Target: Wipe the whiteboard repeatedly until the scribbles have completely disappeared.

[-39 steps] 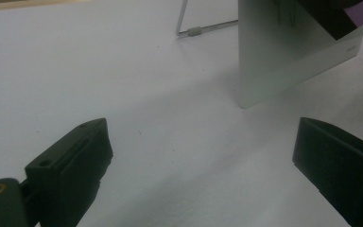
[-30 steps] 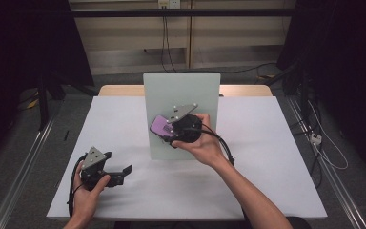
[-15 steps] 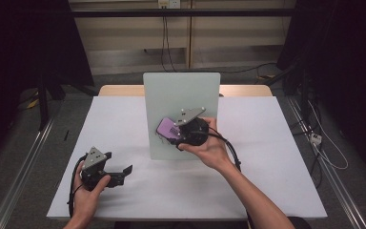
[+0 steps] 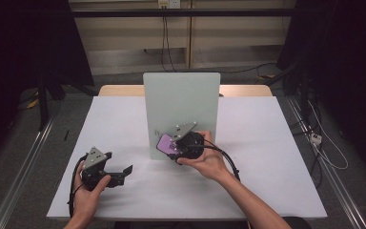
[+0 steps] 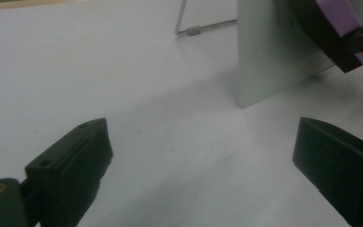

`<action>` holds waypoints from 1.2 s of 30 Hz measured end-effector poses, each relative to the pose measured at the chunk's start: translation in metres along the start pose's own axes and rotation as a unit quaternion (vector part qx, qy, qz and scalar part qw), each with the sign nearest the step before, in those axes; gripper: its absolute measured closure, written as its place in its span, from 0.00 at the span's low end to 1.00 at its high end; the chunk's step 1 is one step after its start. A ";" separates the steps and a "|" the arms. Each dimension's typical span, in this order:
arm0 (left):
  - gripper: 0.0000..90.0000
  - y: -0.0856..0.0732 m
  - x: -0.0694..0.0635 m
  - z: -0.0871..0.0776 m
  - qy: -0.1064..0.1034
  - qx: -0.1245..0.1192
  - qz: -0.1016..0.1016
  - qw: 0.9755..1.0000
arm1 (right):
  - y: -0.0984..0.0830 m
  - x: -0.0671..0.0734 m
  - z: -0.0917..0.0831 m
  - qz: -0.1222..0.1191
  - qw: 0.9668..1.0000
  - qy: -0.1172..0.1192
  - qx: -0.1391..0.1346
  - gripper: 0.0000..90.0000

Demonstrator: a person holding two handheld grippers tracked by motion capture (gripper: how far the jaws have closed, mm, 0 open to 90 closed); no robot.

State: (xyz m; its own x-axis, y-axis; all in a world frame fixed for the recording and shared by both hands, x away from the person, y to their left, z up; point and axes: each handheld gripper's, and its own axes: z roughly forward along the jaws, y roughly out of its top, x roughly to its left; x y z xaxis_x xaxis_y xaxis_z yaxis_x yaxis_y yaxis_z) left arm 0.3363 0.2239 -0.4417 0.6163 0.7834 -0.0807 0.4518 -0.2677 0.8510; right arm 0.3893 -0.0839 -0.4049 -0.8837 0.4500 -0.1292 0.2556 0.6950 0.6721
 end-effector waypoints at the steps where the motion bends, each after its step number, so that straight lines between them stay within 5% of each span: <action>1: 0.06 0.000 0.000 0.000 0.000 0.001 0.001 1.000 | 0.000 0.001 0.001 0.000 1.000 0.002 0.002 0.46; 11: 0.05 0.000 0.001 0.002 0.001 0.003 0.001 1.000 | 0.004 0.003 0.006 -0.001 1.000 0.007 0.004 0.46; 25: 0.06 0.000 0.001 0.002 -0.001 0.001 -0.001 1.000 | 0.036 -0.016 -0.017 0.015 0.998 -0.017 -0.052 0.46; 36: 0.06 0.000 0.000 0.001 0.000 0.002 0.000 1.000 | 0.027 0.005 0.012 -0.008 1.000 0.001 -0.021 0.46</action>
State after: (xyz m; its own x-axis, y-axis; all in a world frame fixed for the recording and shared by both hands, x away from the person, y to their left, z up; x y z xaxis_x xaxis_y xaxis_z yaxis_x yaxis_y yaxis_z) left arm 0.3369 0.2238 -0.4422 0.6159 0.7836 -0.0814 0.4549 -0.2693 0.8489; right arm 0.3968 -0.0566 -0.3963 -0.8880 0.4383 -0.1395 0.2251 0.6785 0.6993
